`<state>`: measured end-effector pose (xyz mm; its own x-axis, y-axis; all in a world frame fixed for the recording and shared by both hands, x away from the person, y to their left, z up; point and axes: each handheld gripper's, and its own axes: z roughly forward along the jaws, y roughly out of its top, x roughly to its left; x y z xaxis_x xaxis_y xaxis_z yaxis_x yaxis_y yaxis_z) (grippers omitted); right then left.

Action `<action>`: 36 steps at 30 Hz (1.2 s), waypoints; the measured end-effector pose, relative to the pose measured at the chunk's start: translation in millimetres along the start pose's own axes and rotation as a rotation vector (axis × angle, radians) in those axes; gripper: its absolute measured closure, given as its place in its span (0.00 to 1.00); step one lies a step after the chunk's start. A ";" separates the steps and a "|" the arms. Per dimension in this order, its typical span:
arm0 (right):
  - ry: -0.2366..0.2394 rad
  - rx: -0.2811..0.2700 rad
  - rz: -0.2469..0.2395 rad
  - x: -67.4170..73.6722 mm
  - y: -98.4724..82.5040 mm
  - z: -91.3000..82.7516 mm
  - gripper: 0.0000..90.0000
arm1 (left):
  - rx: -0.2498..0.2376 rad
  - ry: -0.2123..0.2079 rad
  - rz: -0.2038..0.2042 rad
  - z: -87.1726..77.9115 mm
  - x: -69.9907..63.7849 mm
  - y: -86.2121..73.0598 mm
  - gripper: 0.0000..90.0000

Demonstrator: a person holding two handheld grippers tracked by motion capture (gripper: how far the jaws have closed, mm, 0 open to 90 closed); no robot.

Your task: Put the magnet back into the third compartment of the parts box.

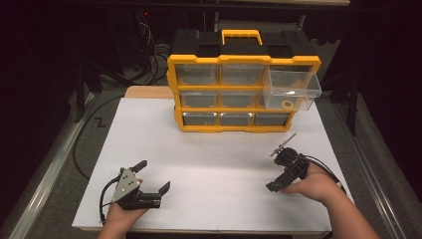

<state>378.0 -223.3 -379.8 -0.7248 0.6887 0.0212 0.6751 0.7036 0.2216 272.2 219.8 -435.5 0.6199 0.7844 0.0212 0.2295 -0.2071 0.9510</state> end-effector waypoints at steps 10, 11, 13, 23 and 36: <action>0.009 -0.061 0.029 0.9 -15.4 23.2 0.01 | 0.009 0.006 -0.005 0.9 1.2 -0.5 0.00; 0.010 -0.088 0.023 0.4 -17.6 24.0 0.01 | 0.011 0.006 -0.006 1.1 1.3 -0.7 0.00; 0.022 -0.130 0.043 0.2 -22.5 25.8 0.01 | 0.015 0.005 -0.005 1.7 1.6 -0.8 0.00; 0.013 -0.457 0.104 1.9 -49.3 30.0 0.01 | 0.036 0.012 -0.015 4.5 3.5 -1.1 0.00; -0.007 -0.855 0.164 4.9 -72.6 30.7 0.01 | 0.046 0.022 -0.036 5.7 6.2 -1.4 0.00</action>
<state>329.6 -265.7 -425.7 -0.6247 0.7729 0.1110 0.4338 0.2253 0.8724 280.0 221.7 -438.5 0.5942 0.8043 -0.0055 0.2856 -0.2046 0.9362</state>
